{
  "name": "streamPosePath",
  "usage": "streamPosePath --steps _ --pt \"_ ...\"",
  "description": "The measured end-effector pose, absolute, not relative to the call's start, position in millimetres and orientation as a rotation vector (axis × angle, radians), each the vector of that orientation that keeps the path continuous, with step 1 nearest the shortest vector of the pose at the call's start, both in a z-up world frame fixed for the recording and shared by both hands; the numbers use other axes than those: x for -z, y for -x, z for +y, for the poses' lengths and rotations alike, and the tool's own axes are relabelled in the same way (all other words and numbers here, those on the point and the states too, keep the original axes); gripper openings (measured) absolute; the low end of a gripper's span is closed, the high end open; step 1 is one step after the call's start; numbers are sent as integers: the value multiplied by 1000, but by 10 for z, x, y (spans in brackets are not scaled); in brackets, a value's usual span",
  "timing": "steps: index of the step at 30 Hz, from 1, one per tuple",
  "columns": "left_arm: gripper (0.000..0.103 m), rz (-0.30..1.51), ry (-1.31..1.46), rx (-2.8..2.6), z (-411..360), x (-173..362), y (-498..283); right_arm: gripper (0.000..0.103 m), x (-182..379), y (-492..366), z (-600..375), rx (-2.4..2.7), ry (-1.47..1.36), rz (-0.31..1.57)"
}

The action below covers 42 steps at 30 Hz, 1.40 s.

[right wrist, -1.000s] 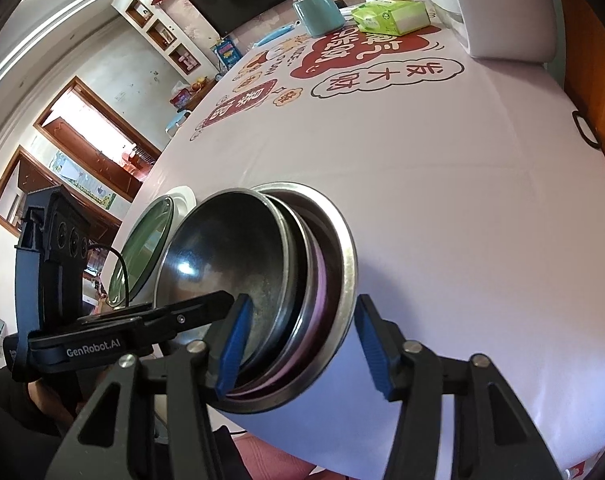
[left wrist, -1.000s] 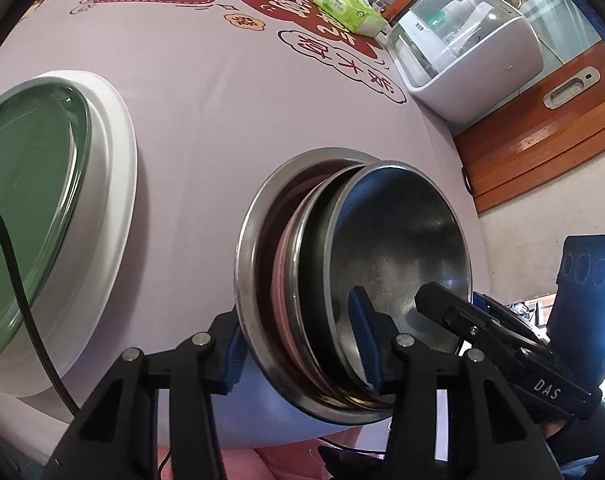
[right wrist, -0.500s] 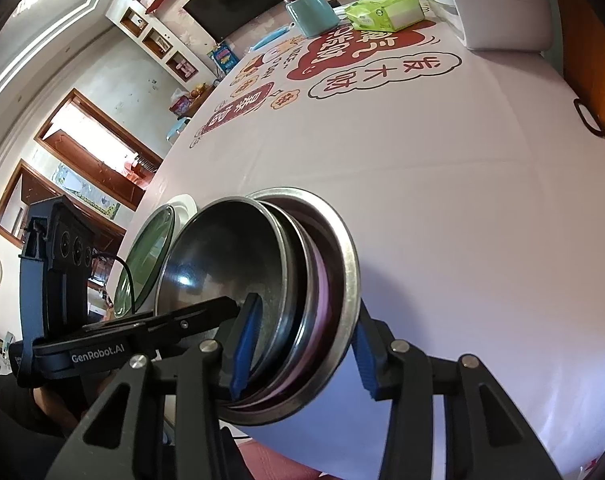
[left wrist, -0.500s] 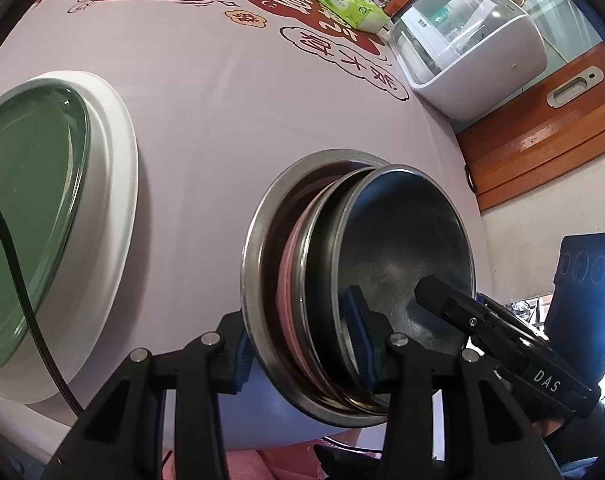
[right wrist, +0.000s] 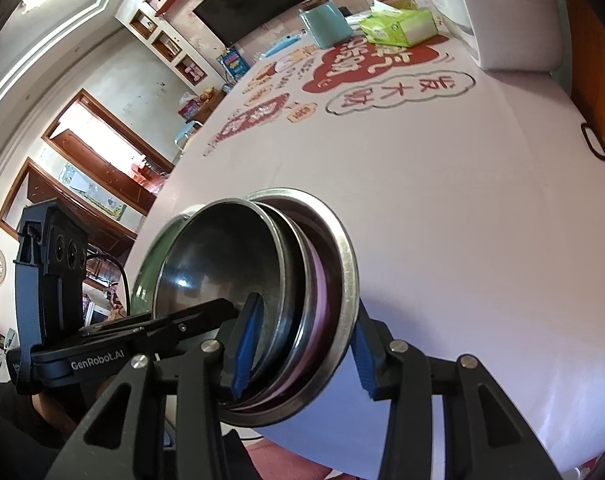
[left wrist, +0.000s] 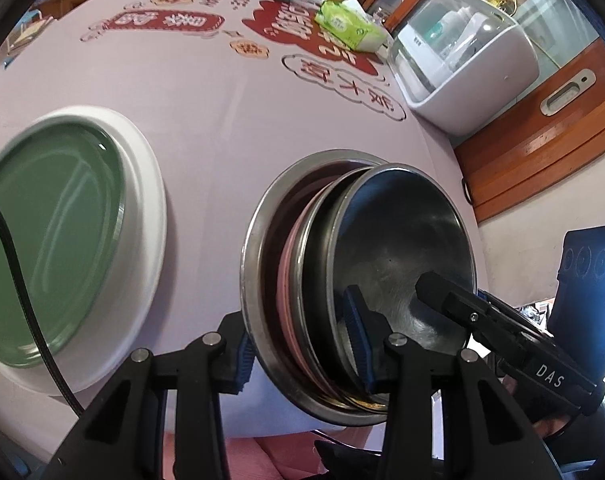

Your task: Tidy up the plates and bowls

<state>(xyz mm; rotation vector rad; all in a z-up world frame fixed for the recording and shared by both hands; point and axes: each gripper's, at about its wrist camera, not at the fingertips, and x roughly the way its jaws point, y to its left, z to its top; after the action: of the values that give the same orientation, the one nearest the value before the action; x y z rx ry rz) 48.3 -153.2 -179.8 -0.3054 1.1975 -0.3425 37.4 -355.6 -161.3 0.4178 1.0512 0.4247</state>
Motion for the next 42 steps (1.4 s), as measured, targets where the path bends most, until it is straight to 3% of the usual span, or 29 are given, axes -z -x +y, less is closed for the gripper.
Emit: streamPosePath --steps 20,42 --pt "39 1088 330 194 -892 1111 -240 42 1109 -531 -2936 -586 -383 993" --pt "40 1163 316 184 138 1164 -431 42 1149 -788 -1865 -585 -333 1093"
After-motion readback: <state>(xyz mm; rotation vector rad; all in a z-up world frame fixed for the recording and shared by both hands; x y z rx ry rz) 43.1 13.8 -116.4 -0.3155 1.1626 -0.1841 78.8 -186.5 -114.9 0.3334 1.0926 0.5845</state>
